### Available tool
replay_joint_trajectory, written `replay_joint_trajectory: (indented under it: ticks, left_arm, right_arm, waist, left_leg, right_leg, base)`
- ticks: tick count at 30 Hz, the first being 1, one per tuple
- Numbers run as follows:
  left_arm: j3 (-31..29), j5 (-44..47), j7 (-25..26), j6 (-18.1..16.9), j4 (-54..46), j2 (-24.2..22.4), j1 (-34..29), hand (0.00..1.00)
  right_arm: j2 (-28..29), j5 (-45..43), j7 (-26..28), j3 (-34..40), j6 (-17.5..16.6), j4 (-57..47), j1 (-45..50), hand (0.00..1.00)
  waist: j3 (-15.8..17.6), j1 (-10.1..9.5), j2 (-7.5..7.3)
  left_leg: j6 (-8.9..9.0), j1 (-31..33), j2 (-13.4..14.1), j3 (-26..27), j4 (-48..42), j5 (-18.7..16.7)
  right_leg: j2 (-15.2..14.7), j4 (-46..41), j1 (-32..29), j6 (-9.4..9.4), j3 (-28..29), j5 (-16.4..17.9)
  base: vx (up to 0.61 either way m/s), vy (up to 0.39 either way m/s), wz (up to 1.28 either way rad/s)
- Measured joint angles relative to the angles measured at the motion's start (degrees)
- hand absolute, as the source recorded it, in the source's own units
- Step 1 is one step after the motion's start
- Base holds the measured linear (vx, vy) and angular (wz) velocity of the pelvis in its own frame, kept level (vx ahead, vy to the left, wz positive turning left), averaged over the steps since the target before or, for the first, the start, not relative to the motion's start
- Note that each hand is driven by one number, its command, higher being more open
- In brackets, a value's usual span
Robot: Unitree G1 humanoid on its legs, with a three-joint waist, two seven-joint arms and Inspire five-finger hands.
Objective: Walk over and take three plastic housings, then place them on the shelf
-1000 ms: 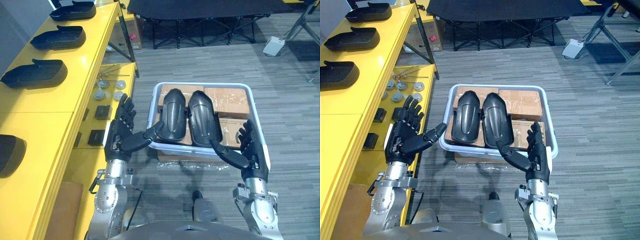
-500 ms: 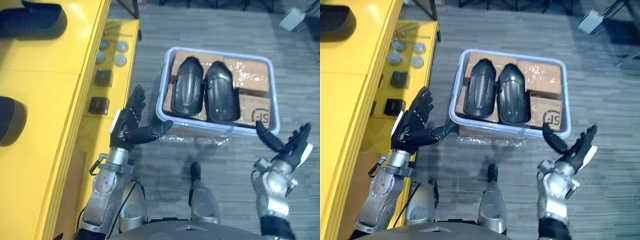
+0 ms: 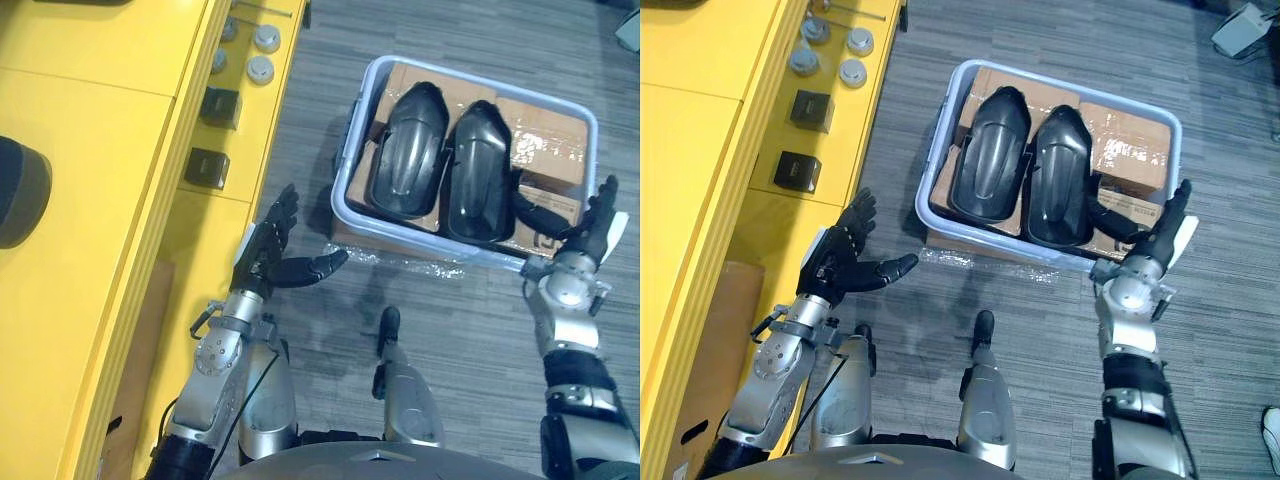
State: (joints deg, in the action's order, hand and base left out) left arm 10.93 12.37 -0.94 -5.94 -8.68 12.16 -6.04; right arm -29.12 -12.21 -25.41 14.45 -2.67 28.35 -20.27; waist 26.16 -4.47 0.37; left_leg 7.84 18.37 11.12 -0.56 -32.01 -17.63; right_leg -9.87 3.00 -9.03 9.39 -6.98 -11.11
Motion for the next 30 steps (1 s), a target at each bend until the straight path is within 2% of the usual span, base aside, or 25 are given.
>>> replay_joint_trajectory:
  ticks: [4,8,10,13,14,19,23,28,30]
  left_arm:
    - [0.1,0.3,0.1,0.1,2.4,-0.3,1.7,1.00]
    - [0.0,0.6,0.5,0.1,4.7,-0.5,2.9,1.00]
    - [0.0,0.9,0.7,0.1,4.8,-0.6,2.9,1.00]
    - [0.0,1.3,1.4,0.1,6.4,-0.6,3.0,1.00]
    - [0.0,1.3,1.5,0.1,7.0,-0.6,3.2,1.00]
    - [-0.2,2.8,2.1,0.1,8.7,-0.6,3.2,1.00]
    - [-0.7,3.0,2.1,0.1,8.8,-0.1,3.1,1.00]
    - [-0.7,2.9,2.0,0.0,8.7,0.1,1.5,1.00]
    - [-0.7,2.9,2.0,0.0,8.7,0.1,0.9,1.00]
  right_arm:
    - [-4.5,-1.1,2.3,-0.2,2.9,7.9,-5.7,1.00]
    - [-8.4,-1.8,5.3,-1.3,6.3,15.6,-9.4,1.00]
    - [-9.8,-2.5,6.6,-1.7,8.4,19.2,-10.5,1.00]
    - [-11.3,-2.4,9.3,-1.8,8.7,22.2,-12.0,1.00]
    - [-11.7,-2.5,10.0,-1.8,8.9,22.7,-12.4,0.00]
    - [-17.4,0.3,12.6,-3.2,9.8,30.7,-15.0,0.00]
    - [-19.1,5.3,14.2,-1.5,10.2,35.4,-16.3,0.00]
    - [-18.3,9.7,14.0,-0.8,15.4,38.6,-17.1,0.00]
    - [-18.1,10.3,13.4,0.0,15.8,38.7,-17.0,0.00]
  waist:
    - [0.9,-0.27,1.65]
    - [1.8,-1.55,3.36]
    - [1.7,-1.83,3.85]
    - [1.8,-2.06,4.16]
    - [1.8,-2.10,4.26]
    - [2.2,-3.47,5.46]
    - [2.3,-3.86,5.75]
    - [2.2,-4.38,5.89]
    - [2.2,-4.68,5.87]
  left_leg:
    - [-0.03,1.1,-0.2,-1.2,-0.8,0.0]
    - [-0.05,1.6,-0.3,-1.8,-0.9,0.0]
    - [-0.15,2.6,-0.6,-2.5,-1.2,0.1]
    - [-0.35,3.2,-0.7,-3.2,-1.8,0.2]
    - [-0.41,3.2,-0.8,-3.3,-1.8,0.3]
    - [-0.63,3.4,-1.7,-4.8,-0.7,1.3]
    - [-0.24,3.5,-1.8,-6.0,0.7,2.6]
    - [0.28,3.0,-1.7,-7.3,2.7,4.4]
    - [0.46,2.7,-1.6,-7.4,2.9,4.7]
  right_leg:
    - [0.0,-0.1,0.0,0.01,-1.2,0.0]
    - [0.0,-0.1,-0.1,0.03,-2.0,0.0]
    - [0.0,-0.2,-0.6,0.04,-2.6,0.0]
    - [-0.1,-0.6,-1.0,0.04,-3.3,0.0]
    - [-0.1,-0.8,-1.0,0.04,-3.5,0.0]
    - [-0.7,-1.6,-1.0,-0.06,-5.5,0.1]
    - [-0.7,-2.1,-1.0,-0.57,-7.1,0.5]
    - [-0.5,-3.2,-0.9,-1.26,-8.2,1.1]
    - [-0.5,-3.6,-0.9,-1.30,-8.2,1.1]
  base:
    - [-0.03,0.001,0.12]
    - [-0.02,-0.001,0.07]
    - [-0.02,0.000,0.14]
    - [-0.01,0.005,0.07]
    - [-0.03,0.000,0.05]
    - [-0.04,-0.007,0.13]
    - [-0.06,-0.029,0.17]
    - [-0.04,-0.029,0.11]
    - [-0.03,0.006,0.05]
